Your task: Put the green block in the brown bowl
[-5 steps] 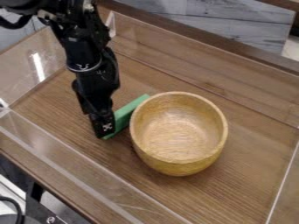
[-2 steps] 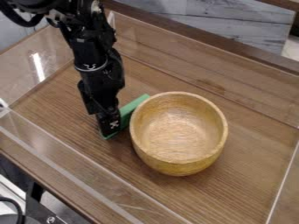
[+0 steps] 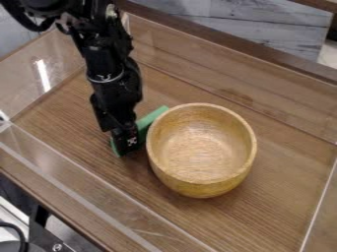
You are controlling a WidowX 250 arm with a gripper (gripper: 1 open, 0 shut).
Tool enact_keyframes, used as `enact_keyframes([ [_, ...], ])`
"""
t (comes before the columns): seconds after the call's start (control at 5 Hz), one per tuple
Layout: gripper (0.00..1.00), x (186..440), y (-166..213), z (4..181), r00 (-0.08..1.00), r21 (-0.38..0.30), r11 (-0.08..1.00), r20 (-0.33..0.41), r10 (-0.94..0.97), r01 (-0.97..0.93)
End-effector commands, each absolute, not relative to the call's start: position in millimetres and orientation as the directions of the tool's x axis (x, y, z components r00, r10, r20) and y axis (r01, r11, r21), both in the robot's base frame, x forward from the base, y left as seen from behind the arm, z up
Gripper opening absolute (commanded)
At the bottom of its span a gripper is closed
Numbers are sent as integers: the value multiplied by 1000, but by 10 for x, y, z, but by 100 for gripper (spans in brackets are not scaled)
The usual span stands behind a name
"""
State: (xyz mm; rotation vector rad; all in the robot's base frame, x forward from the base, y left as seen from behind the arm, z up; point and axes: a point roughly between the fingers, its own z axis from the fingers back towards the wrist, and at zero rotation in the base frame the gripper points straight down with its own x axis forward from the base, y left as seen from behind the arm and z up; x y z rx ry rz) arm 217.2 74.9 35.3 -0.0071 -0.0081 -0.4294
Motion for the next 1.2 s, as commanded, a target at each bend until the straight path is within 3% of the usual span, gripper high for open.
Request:
enact_keyframes([
  [0.0,100,2312,792,433,913,24,914,50,-405,404],
  [0.2,100,2326,799,396,918,19,920,51,-393,393],
  [0.4,0,2328,799,370,923,10,924,51,-383,383],
  [1.0,0,2227,748,662,963,-74,960,12,-270,270],
])
